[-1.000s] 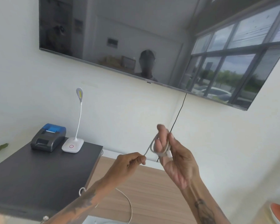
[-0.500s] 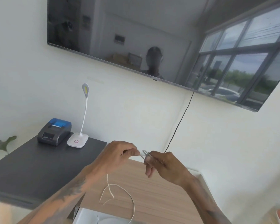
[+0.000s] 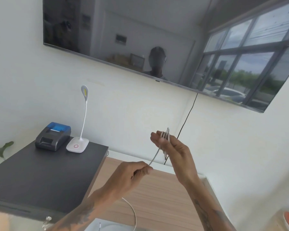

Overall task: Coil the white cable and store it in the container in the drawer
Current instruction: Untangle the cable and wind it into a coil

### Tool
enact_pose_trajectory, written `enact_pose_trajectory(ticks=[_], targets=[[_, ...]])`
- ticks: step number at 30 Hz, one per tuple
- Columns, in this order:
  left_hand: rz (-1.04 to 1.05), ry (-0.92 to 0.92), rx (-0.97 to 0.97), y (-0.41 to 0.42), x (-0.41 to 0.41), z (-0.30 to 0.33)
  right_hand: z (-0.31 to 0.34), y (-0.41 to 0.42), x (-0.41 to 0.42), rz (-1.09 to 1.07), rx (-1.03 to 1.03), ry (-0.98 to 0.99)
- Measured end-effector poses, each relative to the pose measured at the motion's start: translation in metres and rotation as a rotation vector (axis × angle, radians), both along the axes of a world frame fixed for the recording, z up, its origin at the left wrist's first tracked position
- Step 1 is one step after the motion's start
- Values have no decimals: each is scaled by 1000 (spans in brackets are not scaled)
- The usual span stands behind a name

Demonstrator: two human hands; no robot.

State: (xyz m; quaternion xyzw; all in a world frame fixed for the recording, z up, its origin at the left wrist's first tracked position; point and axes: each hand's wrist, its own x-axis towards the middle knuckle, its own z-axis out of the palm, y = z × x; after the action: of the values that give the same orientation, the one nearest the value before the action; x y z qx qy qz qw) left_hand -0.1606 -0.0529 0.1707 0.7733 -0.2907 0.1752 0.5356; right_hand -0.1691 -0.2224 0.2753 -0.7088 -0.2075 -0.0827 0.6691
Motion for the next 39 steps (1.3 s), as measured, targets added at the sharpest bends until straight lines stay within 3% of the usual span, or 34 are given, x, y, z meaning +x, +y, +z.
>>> enact_pose_trajectory(ticks=[5,7,9,13,19,25,28,30,33,36,39], targets=[[75,-154,225,15,1,11,-29,-17,10,-151,-688,-276],[125,-196,260,25,6,20,-33,-22,8,-88,-859,-235],[142,-222,252,35,13,28,-32,-26,2,66,-855,-85],[110,-167,123,40,23,37,-15,-28,-5,300,-668,181],[117,-60,-93,32,28,19,3,-22,-17,510,-99,387],[55,-5,-53,8,10,-4,7,-6,-20,481,555,365],[12,-2,-25,-3,-2,-9,6,2,-8,350,622,190],[-1,-20,5,-6,-6,-9,0,3,0,170,425,45],[27,-68,88,-2,-5,-4,-15,-3,10,-153,-163,-292],[109,-126,156,11,4,7,-32,-9,18,-179,-588,-413],[163,-164,195,26,15,19,-43,-15,17,-76,-755,-325]])
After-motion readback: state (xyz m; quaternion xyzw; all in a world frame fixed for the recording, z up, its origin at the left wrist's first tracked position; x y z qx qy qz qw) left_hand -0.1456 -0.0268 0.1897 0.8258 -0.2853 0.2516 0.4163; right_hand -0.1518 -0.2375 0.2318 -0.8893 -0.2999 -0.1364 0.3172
